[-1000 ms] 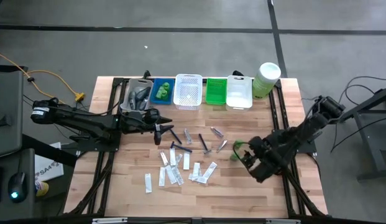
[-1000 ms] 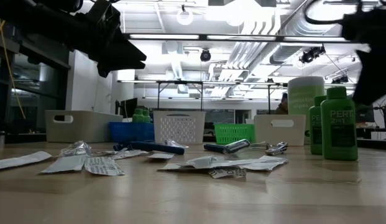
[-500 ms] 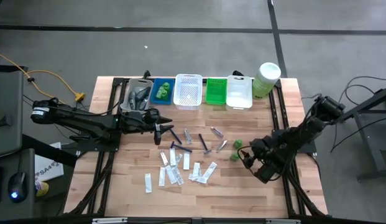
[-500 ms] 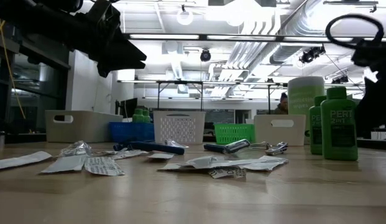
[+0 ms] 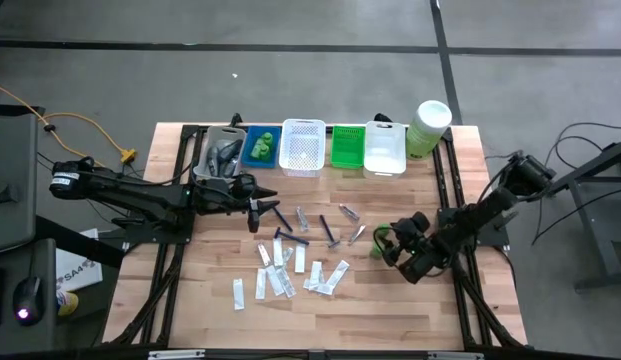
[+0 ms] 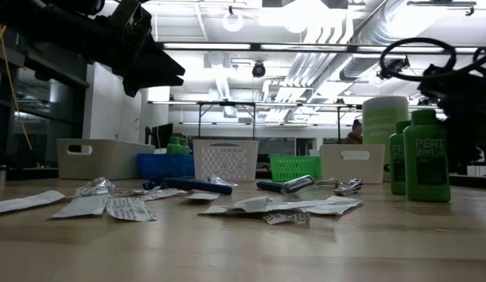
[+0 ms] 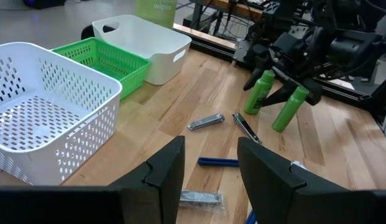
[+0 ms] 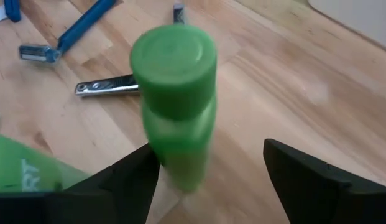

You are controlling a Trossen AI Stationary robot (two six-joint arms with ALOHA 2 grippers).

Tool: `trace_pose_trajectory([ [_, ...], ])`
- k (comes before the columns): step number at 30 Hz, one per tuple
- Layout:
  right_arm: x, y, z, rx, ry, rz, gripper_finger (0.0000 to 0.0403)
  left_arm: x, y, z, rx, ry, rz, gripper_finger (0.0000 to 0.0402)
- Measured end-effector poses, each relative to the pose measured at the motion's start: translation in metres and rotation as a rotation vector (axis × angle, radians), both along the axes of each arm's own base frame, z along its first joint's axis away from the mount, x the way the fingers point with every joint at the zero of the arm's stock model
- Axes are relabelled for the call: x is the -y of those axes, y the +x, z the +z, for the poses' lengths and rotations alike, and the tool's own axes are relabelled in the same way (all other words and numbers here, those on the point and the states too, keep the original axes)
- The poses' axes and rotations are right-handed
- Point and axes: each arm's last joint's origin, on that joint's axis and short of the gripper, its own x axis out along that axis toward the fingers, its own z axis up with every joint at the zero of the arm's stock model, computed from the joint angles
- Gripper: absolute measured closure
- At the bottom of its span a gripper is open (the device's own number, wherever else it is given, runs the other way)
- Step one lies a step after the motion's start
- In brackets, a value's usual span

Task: Pick & Place Travel size toiletries
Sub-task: Put the shampoo into the blue bin

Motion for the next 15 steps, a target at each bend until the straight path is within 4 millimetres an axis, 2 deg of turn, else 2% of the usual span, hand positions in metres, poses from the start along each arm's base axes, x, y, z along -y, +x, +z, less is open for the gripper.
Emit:
trace_pose_trajectory([
  [9,0.0064,0.0080,0.0008,-0.014,-0.018,0.006,0.0169,0.0000,0.0000,0.0000,0.000,0.000,0.000,0.0254],
  [15,0.0075,0.0108,0.0011,-0.020,-0.011,0.017,0.0234,0.0000,0.0000,-0.0001,-0.001,0.000,0.000,0.0254],
])
